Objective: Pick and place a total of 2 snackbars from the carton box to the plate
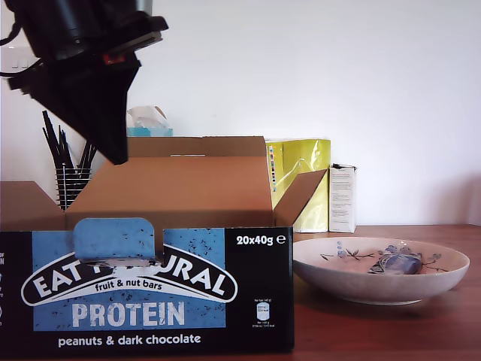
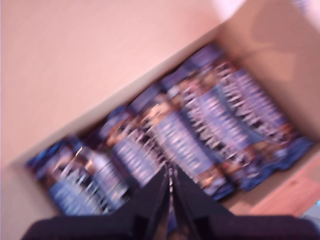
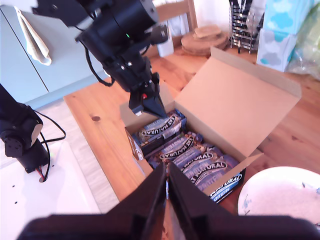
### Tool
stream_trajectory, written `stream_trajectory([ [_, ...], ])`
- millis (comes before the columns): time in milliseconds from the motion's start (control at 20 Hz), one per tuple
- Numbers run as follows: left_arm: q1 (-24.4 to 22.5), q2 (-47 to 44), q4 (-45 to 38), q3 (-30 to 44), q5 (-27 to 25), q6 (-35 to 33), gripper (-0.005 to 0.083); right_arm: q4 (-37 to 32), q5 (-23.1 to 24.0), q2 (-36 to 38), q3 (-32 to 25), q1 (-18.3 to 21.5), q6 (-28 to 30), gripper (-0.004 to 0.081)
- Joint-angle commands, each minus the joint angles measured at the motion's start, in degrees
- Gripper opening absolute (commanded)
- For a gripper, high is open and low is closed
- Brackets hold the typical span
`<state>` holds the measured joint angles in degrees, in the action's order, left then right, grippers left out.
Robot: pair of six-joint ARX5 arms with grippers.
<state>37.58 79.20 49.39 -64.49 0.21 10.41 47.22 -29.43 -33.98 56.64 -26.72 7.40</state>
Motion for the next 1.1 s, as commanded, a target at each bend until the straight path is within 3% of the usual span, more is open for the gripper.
stream_trajectory([
  [0,-0.4,-0.4,1.0,0.2,-0.2,1.9,-0.0024,0.3,0.0,-0.7,-1.0,-0.2,0.2,-0.0013],
  [400,-0.5,-0.4,3.1,0.2,-1.4,8.2,-0.0024,1.3,0.0,-1.5,-1.0,-0.2,0.6,-0.0013],
  [1050,2.9,1.3,-2.6,0.0,3.2,9.2,-0.0024,1.5,0.0,-1.7,-1.0,-0.2,0.6,-0.0013],
])
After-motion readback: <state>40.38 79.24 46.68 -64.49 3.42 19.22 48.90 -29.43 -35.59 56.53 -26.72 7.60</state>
